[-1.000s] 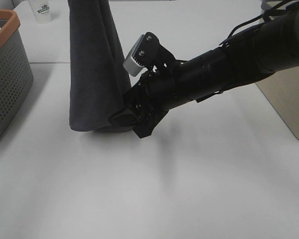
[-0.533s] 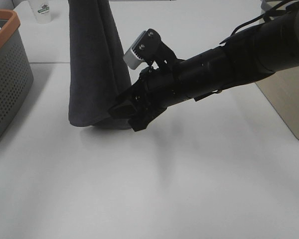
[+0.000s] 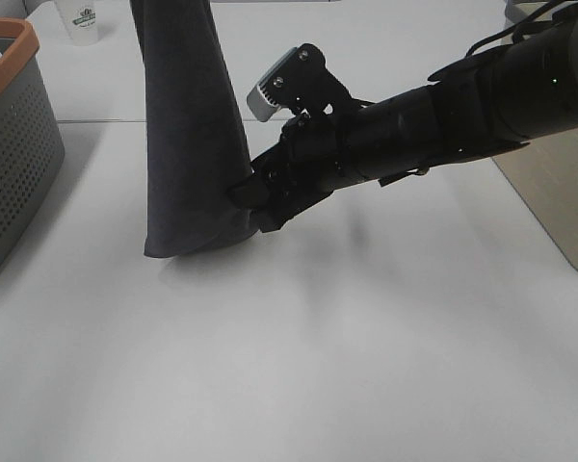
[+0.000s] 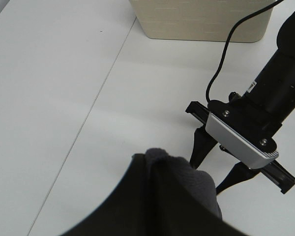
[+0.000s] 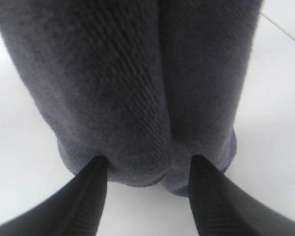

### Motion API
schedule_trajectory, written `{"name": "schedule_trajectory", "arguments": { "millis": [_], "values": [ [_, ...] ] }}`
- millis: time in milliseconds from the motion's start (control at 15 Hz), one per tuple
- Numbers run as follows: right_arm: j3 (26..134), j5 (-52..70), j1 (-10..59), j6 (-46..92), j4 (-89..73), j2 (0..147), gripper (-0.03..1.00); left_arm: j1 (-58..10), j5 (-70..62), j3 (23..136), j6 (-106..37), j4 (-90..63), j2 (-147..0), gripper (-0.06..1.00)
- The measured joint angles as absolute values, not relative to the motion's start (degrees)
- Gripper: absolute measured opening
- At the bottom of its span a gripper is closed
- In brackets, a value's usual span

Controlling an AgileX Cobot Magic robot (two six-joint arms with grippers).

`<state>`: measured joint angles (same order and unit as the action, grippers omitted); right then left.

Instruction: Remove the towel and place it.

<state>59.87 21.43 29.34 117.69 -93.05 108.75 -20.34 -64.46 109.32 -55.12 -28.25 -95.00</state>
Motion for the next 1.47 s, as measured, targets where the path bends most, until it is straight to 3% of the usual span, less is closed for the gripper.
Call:
{"name": "schedule_trajectory", "arguments": {
  "millis": [467, 800, 1133, 1267, 1400, 1467],
  "values": [
    [59.9, 26.1, 29.3, 118.5, -94.0, 110.9, 0.51, -20.3, -64.5, 109.3, -55.1, -28.2, -95.0, 0.0],
    [59.9, 29.1, 29.3, 118.4, -94.0, 110.9, 0.39, -20.3, -64.5, 109.3, -55.1, -28.4, -95.0, 0.0],
    [59.9, 30.2, 29.3, 118.5, -96.2, 111.3, 0.43, -20.3, -64.5, 109.3, -55.0, -30.0, -95.0, 0.0],
    [59.9, 30.2, 29.3, 118.5, -96.4, 111.3, 0.32, -20.3, -64.5, 109.3, -55.0, -30.0, -95.0, 0.0],
    [59.9, 30.3, 29.3, 117.7, -94.1, 111.3, 0.05, -20.3, -64.5, 109.3, -54.9, -29.9, -95.0, 0.0],
    [59.9, 30.4, 29.3, 115.3, -90.4, 111.1, 0.02, -20.3, -64.5, 109.3, -54.8, -29.5, -95.0, 0.0]
  ]
}}
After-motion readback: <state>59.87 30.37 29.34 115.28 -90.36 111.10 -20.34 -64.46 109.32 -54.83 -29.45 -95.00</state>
